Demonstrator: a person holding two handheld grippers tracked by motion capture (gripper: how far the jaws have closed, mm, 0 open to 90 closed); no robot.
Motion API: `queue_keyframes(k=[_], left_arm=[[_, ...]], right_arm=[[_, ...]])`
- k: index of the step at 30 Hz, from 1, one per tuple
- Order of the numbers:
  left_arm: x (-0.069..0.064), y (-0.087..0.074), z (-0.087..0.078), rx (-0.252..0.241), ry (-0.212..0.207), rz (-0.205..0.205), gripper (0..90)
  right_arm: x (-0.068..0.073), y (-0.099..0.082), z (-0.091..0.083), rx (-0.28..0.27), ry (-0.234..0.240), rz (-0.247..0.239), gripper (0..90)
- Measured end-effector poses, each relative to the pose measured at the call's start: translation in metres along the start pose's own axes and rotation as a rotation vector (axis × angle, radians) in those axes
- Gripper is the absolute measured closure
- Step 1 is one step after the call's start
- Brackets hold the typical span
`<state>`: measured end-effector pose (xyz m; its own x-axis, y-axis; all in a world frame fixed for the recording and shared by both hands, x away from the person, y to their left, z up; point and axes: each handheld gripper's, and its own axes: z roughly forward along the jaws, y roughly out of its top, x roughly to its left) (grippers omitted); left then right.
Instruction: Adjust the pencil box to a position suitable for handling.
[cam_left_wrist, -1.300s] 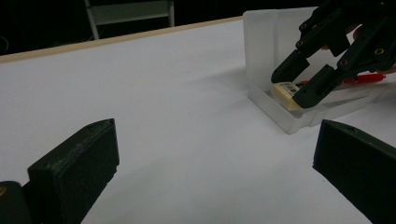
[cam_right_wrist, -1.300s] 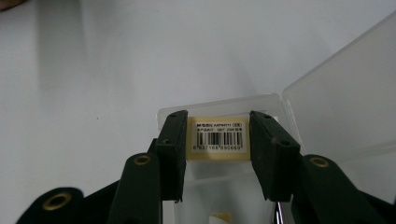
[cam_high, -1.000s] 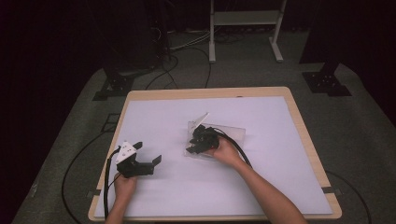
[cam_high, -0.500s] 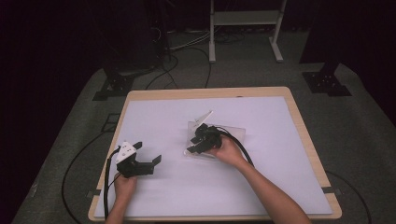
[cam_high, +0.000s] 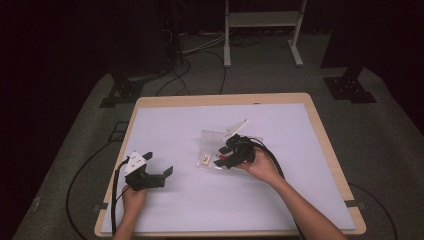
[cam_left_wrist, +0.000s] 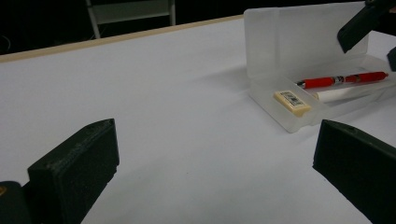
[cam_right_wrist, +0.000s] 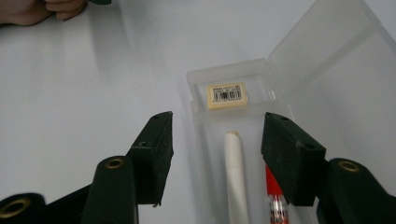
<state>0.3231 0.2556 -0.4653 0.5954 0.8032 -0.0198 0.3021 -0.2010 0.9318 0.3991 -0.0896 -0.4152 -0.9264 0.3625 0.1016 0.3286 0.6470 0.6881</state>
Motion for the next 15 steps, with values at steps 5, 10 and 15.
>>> queue_keyframes(k=[5, 10, 15], left_arm=[[0.001, 0.0, 0.0, -0.005, -0.002, -0.01, 0.0], [0.001, 0.0, 0.0, -0.001, 0.0, -0.004, 0.0], [0.0, 0.0, 0.0, 0.0, 0.001, -0.003, 0.0]], right_arm=[[0.001, -0.006, -0.014, -0.005, -0.012, 0.01, 41.1], [-0.002, -0.013, -0.031, -0.03, -0.023, 0.021, 40.4], [0.0, -0.018, -0.039, -0.03, -0.03, 0.026, 39.9]])
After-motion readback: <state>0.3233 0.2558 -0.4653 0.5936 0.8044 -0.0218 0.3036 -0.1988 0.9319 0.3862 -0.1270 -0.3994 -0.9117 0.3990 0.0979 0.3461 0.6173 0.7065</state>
